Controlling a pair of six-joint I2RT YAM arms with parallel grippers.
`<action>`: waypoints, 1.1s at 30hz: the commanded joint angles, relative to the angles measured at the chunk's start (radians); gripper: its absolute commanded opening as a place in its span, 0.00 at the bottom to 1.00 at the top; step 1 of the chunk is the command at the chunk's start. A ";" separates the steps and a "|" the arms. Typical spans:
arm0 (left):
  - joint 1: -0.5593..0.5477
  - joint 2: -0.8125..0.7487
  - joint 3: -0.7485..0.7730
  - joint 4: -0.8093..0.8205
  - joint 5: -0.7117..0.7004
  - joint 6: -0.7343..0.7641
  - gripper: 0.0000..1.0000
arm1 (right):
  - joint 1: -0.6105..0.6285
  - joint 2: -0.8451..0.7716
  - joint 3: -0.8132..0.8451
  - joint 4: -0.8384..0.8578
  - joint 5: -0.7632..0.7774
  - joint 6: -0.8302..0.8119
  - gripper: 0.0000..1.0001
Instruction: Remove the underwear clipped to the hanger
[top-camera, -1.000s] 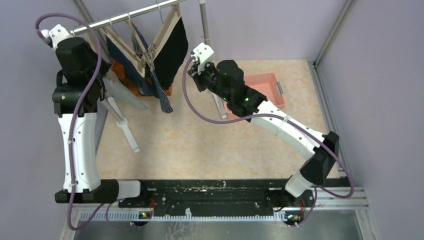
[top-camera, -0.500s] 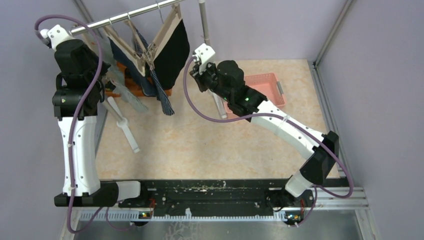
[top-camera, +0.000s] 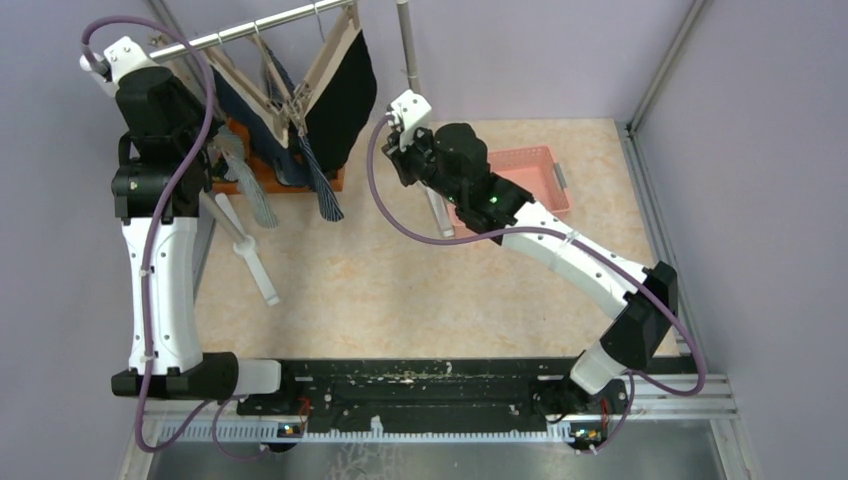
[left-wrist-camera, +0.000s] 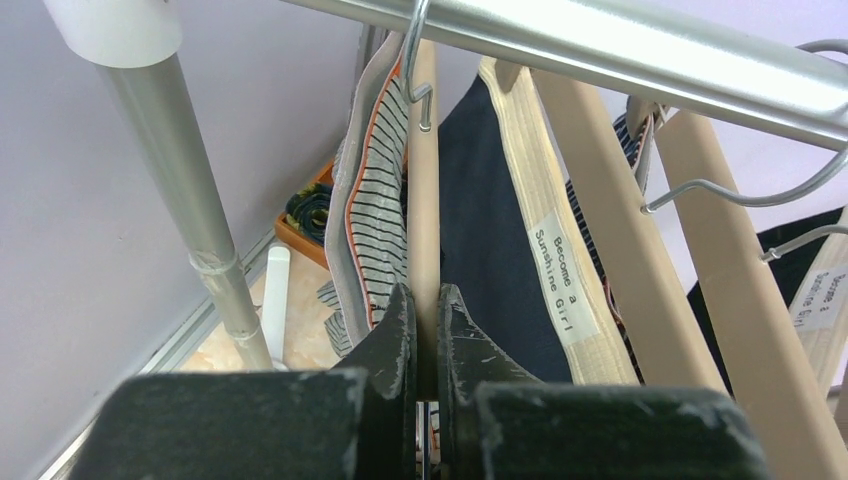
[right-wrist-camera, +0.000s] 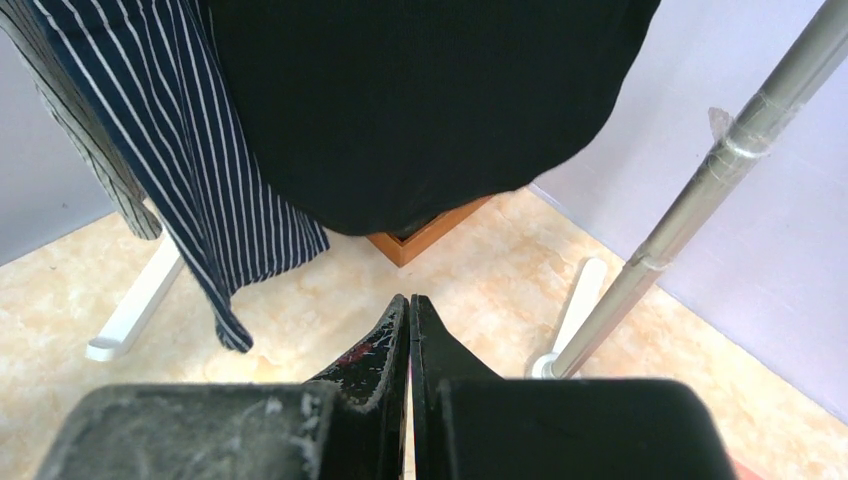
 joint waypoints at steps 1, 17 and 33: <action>0.000 -0.019 0.003 0.063 0.054 0.003 0.00 | -0.008 -0.067 -0.025 0.056 0.016 0.024 0.00; 0.002 -0.100 0.025 0.132 0.214 0.225 0.00 | -0.021 -0.066 -0.040 0.055 0.024 0.029 0.00; 0.002 -0.251 -0.017 -0.195 0.323 0.259 0.00 | -0.104 -0.011 0.050 0.015 -0.086 0.069 0.00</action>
